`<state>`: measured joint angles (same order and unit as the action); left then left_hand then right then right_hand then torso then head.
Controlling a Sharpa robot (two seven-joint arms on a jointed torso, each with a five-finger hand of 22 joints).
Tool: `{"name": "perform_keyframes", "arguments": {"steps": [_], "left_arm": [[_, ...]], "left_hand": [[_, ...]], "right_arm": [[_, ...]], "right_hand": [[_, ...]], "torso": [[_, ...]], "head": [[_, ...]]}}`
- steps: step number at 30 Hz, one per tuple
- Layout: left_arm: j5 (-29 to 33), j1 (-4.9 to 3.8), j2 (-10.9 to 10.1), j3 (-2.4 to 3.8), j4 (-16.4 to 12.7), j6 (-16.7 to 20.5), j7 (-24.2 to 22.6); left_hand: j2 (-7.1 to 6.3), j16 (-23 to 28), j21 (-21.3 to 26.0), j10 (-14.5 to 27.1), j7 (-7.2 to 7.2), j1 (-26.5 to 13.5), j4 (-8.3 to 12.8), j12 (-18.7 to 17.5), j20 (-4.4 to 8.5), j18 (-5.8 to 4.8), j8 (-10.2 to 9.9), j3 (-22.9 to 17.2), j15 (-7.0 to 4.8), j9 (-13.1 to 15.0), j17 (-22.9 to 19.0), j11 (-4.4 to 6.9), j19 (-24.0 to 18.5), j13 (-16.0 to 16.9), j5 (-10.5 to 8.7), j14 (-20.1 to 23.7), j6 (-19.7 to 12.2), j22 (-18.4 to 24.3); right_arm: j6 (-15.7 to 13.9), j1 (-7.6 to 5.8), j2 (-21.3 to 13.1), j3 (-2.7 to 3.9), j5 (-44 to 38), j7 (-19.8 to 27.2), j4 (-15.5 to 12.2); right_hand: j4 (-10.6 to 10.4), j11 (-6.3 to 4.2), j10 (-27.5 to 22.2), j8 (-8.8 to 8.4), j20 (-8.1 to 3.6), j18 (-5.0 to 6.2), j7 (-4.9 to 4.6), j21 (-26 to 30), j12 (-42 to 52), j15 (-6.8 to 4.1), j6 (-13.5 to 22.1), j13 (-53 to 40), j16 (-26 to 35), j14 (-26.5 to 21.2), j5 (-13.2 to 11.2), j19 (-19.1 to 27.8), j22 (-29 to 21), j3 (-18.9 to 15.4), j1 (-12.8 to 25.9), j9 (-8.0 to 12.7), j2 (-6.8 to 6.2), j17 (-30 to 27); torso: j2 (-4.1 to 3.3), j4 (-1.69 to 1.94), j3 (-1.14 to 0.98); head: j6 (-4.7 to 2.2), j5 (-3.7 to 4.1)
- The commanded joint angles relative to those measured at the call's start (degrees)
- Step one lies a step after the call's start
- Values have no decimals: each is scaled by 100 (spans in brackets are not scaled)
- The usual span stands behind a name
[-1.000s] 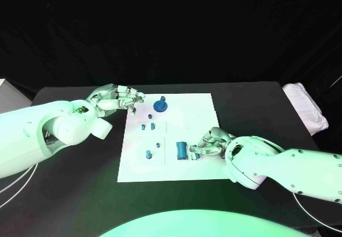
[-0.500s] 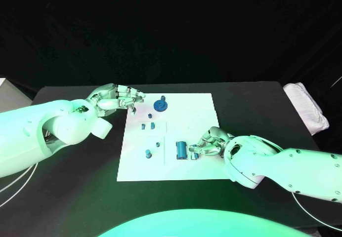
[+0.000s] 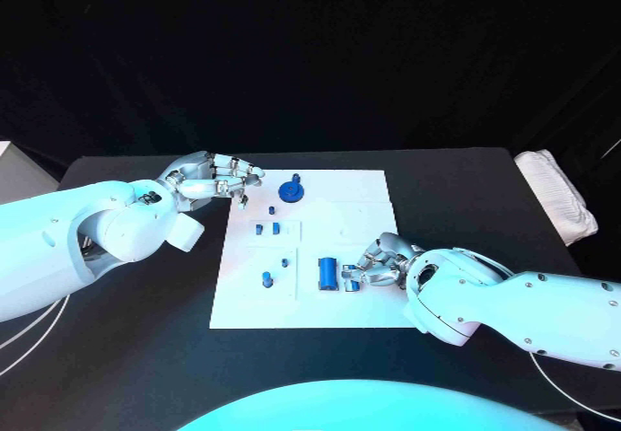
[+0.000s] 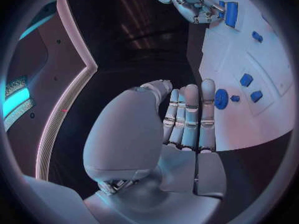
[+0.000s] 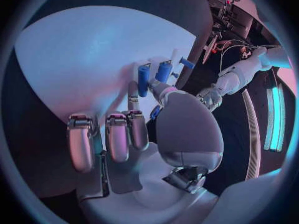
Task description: Assemble the parts on the task board
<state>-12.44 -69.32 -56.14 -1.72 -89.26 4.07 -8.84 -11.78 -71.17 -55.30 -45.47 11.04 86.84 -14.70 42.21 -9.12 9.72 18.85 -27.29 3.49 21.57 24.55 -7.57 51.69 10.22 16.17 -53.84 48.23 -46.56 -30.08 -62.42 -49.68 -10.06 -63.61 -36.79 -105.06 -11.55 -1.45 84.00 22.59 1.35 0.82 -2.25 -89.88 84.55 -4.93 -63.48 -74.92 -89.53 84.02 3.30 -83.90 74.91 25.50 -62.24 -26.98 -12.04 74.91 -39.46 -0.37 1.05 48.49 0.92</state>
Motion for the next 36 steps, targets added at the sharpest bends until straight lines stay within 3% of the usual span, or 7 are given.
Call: {"name": "perform_keyframes", "arguments": {"steps": [1,7,20,29,36], "left_arm": [[-9,-3,6,3,-11,-95,-20],[-13,-3,7,3,-6,-99,-13],[-25,-3,8,3,-1,-102,-1],[-30,-2,8,3,5,-99,3],[-34,-2,16,3,15,-105,11]], "left_hand": [[46,23,-8,32,1,-27,0,-1,-18,85,34,-49,23,8,6,0,-8,7,21,9,-55,-7],[46,23,-8,32,1,-27,0,-1,-18,85,34,-49,23,8,6,0,-8,7,21,9,-55,-7],[46,23,-8,32,1,-27,0,-1,-18,85,34,-49,23,8,6,0,-8,7,21,9,-55,-7],[52,29,-11,33,2,-34,17,3,-18,85,46,-69,22,13,18,0,-10,11,22,9,-67,-10],[55,30,-11,33,1,-31,23,4,-17,86,48,-74,22,13,20,1,-10,11,23,9,-68,-10]], "right_arm": [[111,11,0,-4,-56,31,-29],[78,17,-13,-4,-62,60,-53],[46,26,-85,-4,-84,102,-114],[262,30,-238,-4,-100,276,-148],[365,43,-299,-5,-88,382,-148]], "right_hand": [[-85,-19,443,3,-36,-82,-27,-12,1,-22,5,-1295,-8,580,24,-610,1509,-106,159,-9,-14,1431],[-291,-23,444,27,-34,-82,-21,-12,-2,-23,7,-1299,-11,582,30,-610,1509,-322,358,-22,35,1437],[-376,-27,447,40,-36,-82,-16,-12,5,-26,8,-1303,-13,583,32,-610,1509,-417,413,-29,61,1442],[-95,-26,434,43,-39,-82,-18,-12,-39,-27,70,-1294,-1,577,34,-610,1509,-414,-59,-35,-17,1417],[-19,-21,425,37,-35,-82,-24,-12,-69,-23,87,-1285,0,577,34,-610,1509,-477,-208,-29,-74,1416]], "torso": [[0,-3,-2],[1,-3,-4],[-3,-2,-2],[4,-3,-5],[6,-4,-9]], "head": [[0,-1],[-12,-3],[-6,6],[-12,-4],[-28,0]]}}
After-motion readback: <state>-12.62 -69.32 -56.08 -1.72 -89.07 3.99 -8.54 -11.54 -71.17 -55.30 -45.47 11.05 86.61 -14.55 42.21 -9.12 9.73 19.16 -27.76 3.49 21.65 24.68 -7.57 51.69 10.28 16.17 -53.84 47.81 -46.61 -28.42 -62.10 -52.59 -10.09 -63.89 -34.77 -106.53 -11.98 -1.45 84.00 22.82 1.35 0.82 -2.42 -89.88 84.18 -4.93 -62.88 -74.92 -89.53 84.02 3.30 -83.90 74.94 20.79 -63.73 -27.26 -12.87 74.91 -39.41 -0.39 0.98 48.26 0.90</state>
